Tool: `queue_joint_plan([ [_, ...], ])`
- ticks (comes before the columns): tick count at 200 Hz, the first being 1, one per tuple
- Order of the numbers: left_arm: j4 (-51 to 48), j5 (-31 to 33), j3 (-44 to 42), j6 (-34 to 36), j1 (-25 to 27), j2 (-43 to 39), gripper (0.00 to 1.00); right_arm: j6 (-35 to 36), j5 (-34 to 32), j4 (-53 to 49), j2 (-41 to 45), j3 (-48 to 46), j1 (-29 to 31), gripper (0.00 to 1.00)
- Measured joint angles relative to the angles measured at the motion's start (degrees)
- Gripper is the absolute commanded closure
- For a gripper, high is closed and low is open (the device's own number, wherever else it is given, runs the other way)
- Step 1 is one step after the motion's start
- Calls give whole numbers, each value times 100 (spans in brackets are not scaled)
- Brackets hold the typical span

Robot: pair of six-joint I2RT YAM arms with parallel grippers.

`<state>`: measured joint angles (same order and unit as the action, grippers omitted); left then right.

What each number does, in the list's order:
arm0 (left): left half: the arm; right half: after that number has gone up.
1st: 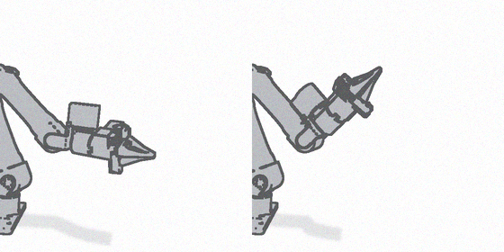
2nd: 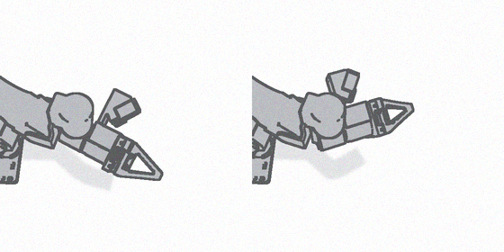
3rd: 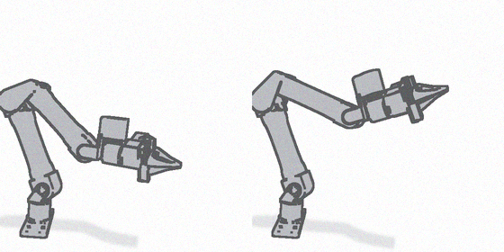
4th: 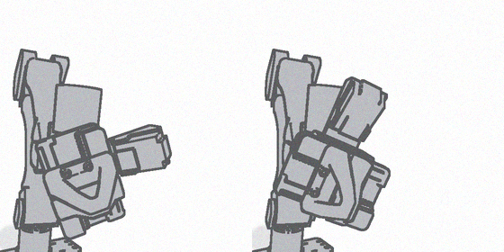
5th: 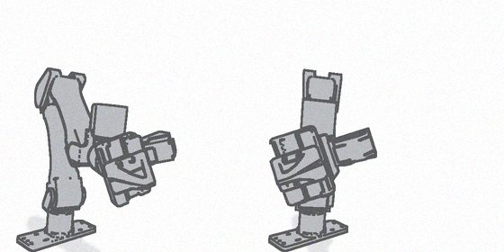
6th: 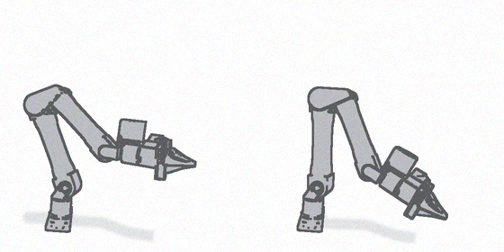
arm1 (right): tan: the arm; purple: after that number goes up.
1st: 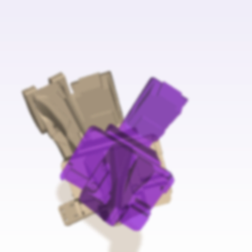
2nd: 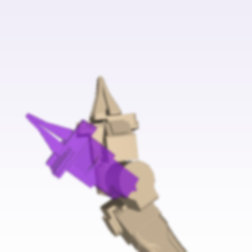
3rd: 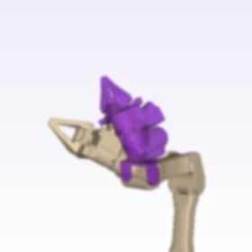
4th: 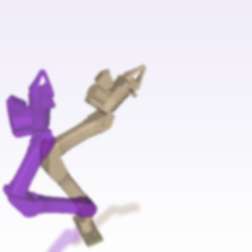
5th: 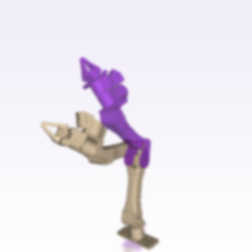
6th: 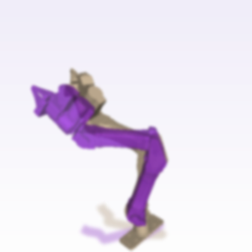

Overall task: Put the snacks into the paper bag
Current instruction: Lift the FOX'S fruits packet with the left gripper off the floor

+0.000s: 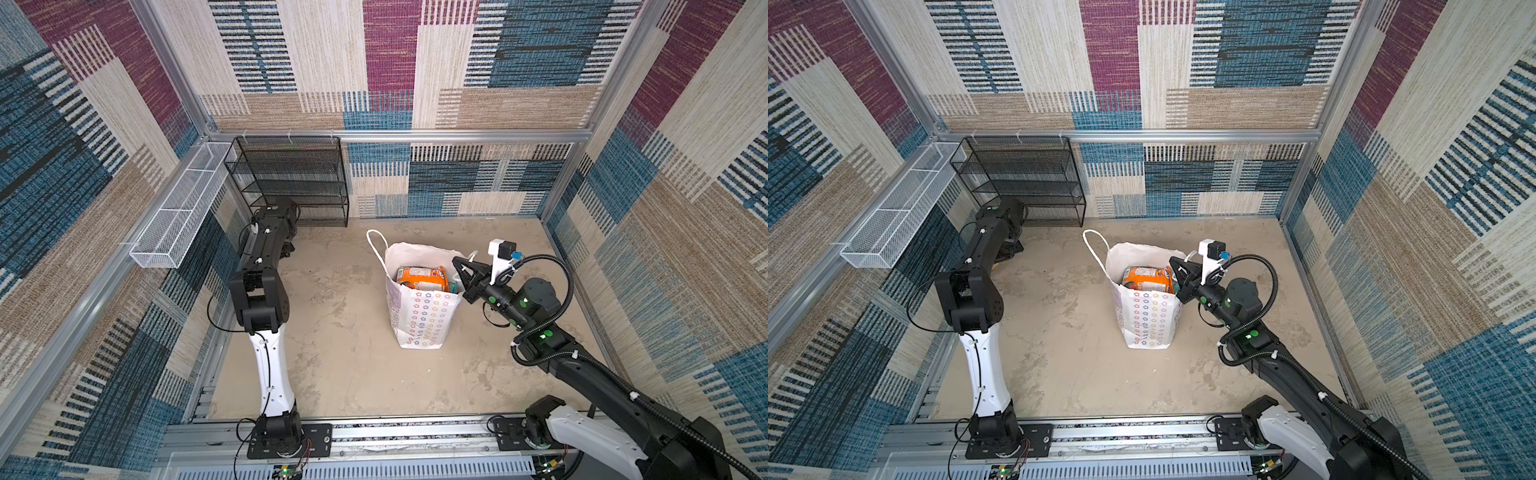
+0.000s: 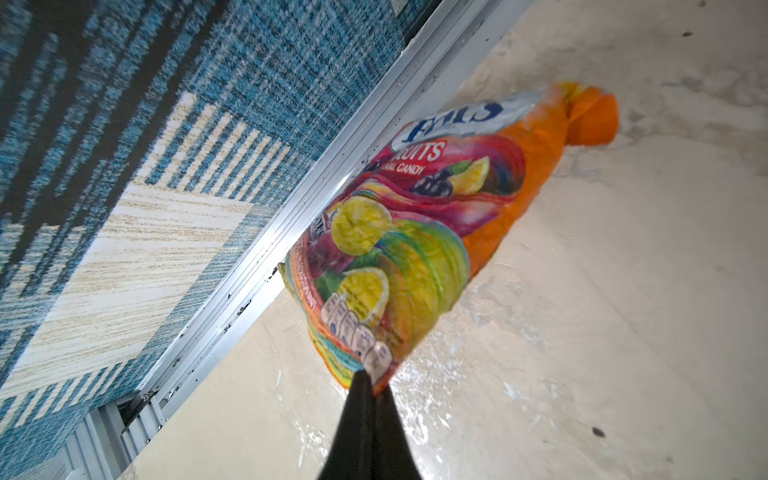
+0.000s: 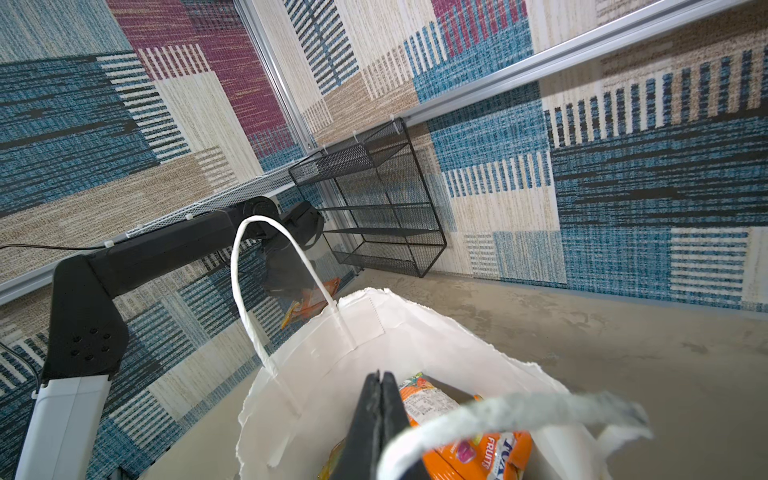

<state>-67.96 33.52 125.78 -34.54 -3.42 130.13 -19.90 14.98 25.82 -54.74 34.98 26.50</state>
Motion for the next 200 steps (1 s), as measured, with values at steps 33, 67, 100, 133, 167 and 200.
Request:
queue_joint_plan([
  [33, 4, -236, -155, -22, 232, -393, 100, 0, 0, 4, 7, 0, 0, 94],
  [67, 37, -640, -573, -109, 564, -957, 100, 0, 0, 0, 9, 0, 2, 94],
  [100, 175, -861, -719, -127, 1093, -1432, 100, 0, 0, 2, 44, 0, 4, 94],
  [133, 280, -1119, -1084, -144, 1639, -1928, 100, -2, 0, 0, 44, 0, 4, 94],
  [167, 485, -1257, -1611, -146, 2146, -2656, 100, -4, 0, -2, 103, 0, 7, 94],
  [200, 570, -1486, -2020, -144, 2367, -3427, 100, -26, 0, -2, 125, 0, 11, 94],
])
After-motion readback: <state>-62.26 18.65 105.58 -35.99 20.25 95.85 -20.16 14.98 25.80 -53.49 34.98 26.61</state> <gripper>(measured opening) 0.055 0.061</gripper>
